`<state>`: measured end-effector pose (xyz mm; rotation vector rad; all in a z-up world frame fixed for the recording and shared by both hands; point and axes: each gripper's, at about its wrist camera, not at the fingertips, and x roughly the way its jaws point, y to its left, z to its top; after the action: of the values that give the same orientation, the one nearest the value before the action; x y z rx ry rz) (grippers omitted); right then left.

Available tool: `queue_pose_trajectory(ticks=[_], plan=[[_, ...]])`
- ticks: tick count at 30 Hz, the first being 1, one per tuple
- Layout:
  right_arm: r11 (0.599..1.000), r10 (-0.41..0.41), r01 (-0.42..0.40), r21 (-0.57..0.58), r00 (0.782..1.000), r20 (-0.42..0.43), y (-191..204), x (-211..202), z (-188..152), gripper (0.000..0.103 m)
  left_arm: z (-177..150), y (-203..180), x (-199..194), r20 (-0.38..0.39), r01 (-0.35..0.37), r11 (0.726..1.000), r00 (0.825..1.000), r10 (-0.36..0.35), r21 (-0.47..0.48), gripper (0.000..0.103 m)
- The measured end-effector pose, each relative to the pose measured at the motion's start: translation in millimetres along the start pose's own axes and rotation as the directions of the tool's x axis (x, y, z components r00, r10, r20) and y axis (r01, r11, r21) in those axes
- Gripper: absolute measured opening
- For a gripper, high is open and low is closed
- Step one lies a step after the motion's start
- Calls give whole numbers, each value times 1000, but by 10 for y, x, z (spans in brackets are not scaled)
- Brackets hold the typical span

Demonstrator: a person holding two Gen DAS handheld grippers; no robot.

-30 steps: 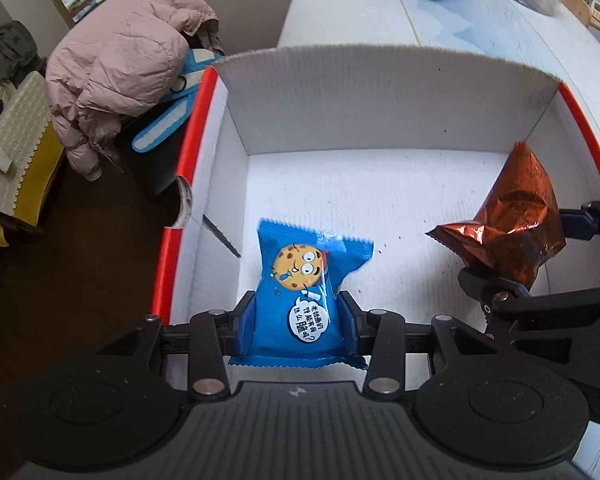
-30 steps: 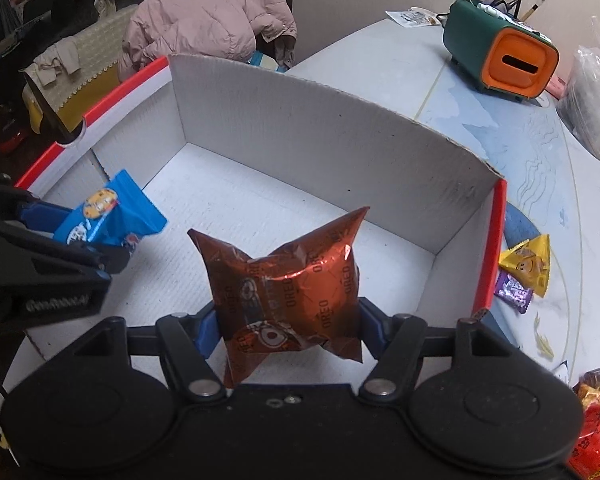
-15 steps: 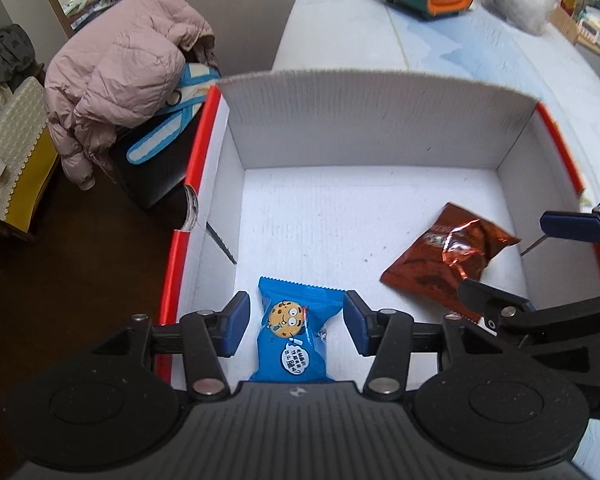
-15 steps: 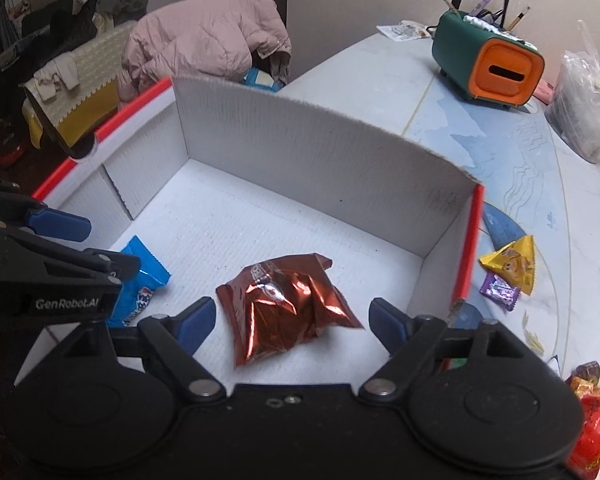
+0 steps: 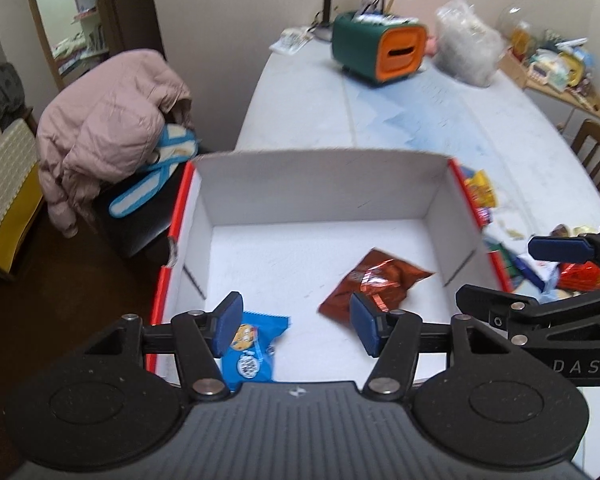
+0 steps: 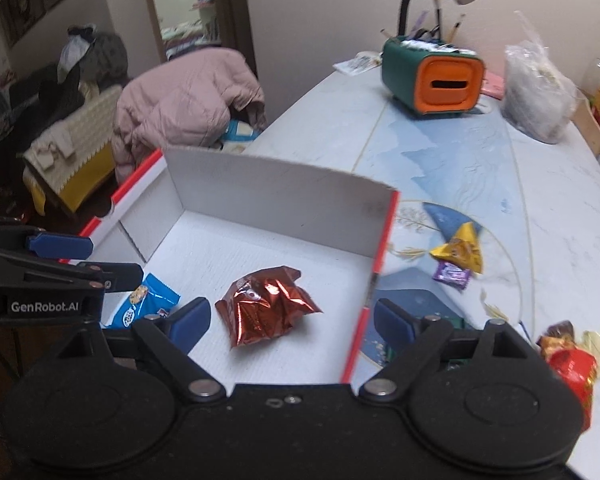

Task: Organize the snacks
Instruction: 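Open both tools to drop the blue packet and copper-brown bag into the box, then move both tools back over the remaining snacks on the table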

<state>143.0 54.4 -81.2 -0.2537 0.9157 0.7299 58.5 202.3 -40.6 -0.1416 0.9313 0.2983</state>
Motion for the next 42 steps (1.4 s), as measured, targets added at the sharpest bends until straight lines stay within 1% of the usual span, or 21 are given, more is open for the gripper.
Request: queue_pose_trajectory(ticks=[3,5,6,7,9,11,14,15,20,24,30,32,38,42], plan=[[1000,-1,0,20,1000,31,-76,-168,-50,90,-5,-122,-109,32,16,1000,999,-16,16,59],[999,0,-2,35,998,57,-133,-283,-77,95,-5,-197,-174,48,38,999,998,-39,18,60],[999,0,-3,43,997,72,-165,-341,-92,99,-5,-234,-203,55,50,999,997,-51,20,61],[999,-2,-2,53,996,88,-203,-400,-112,100,-8,-273,-230,63,59,998,996,-60,24,62],[998,-8,1,63,994,107,-273,-506,-160,100,-15,-353,-277,79,75,997,994,-78,34,66],[997,-17,7,78,993,120,-353,-598,-210,100,-16,-442,-313,90,92,995,991,-96,45,67],[994,-45,31,107,989,138,-497,-732,-301,101,-15,-576,-339,98,127,990,986,-132,53,75],[992,-57,41,119,988,141,-545,-777,-342,101,-22,-628,-347,100,140,989,984,-144,52,77],[983,-101,74,169,983,152,-845,-968,-509,103,-16,-920,-304,94,179,983,979,-183,49,77],[980,-131,107,166,981,141,-1112,-1059,-657,103,-27,-1167,-230,70,186,981,979,-189,45,77],[973,-137,113,203,984,109,-1584,-1119,-877,103,-28,-1567,-91,21,181,983,983,-181,35,77],[971,-139,115,211,985,102,-1739,-1132,-914,103,-3,-1713,-31,10,169,985,986,-169,35,77],[977,-138,120,177,986,93,-2180,-1180,-874,103,153,-2083,208,-20,144,989,989,-144,20,77],[979,-130,117,166,989,70,-2436,-1121,-841,103,291,-2257,366,-31,123,992,992,-122,10,77]])
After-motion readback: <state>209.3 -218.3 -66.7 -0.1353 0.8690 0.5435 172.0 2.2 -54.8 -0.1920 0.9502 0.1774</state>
